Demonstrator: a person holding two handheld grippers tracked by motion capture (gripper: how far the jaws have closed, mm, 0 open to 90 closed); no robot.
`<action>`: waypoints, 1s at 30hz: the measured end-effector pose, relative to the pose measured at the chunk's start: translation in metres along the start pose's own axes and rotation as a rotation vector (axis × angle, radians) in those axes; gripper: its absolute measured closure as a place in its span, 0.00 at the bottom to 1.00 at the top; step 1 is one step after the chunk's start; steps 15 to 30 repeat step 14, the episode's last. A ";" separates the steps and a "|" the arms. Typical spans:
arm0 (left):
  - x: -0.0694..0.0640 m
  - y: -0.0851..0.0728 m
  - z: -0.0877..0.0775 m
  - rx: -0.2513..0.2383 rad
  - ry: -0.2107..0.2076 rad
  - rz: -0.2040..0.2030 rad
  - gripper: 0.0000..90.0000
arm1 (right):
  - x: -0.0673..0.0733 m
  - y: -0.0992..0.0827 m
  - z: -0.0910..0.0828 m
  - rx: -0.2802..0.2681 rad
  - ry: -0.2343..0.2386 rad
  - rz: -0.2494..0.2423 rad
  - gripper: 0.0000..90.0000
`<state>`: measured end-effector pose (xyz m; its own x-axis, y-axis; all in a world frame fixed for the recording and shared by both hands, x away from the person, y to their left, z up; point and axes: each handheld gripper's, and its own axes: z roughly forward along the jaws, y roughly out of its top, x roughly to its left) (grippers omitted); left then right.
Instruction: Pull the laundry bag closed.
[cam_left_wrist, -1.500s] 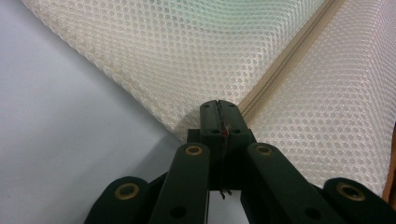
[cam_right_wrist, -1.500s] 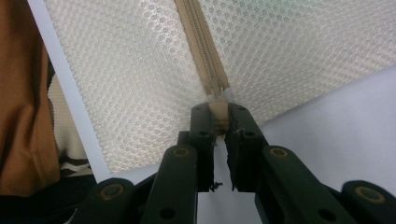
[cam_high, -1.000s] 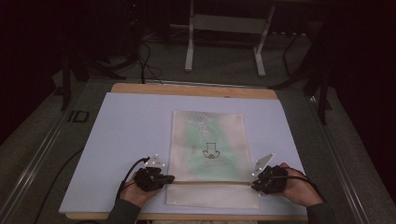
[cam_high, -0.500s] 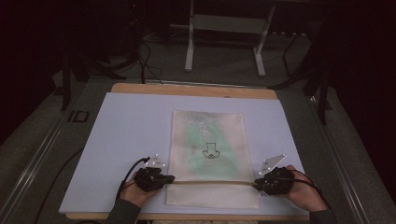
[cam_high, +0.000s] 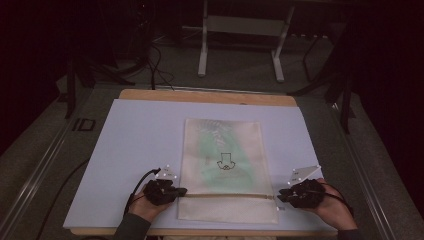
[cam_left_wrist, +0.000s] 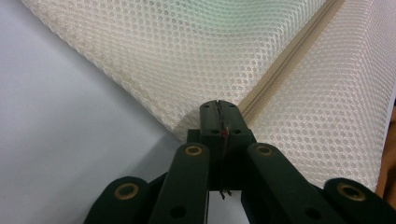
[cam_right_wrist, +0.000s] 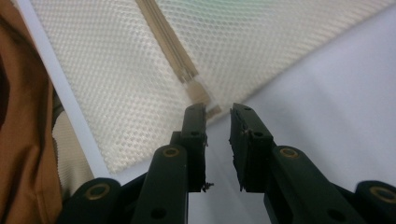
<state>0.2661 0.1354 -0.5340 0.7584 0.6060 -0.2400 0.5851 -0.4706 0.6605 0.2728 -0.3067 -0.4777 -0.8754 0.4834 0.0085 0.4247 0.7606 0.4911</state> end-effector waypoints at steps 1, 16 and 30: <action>0.000 0.000 0.000 0.001 0.000 0.002 0.99 | -0.001 -0.002 -0.001 -0.006 -0.003 0.003 0.85; -0.004 0.001 0.000 0.008 0.024 0.031 0.99 | -0.005 -0.013 -0.003 -0.044 -0.019 0.056 0.85; -0.004 0.001 0.000 0.008 0.024 0.031 0.99 | -0.005 -0.013 -0.003 -0.044 -0.019 0.056 0.85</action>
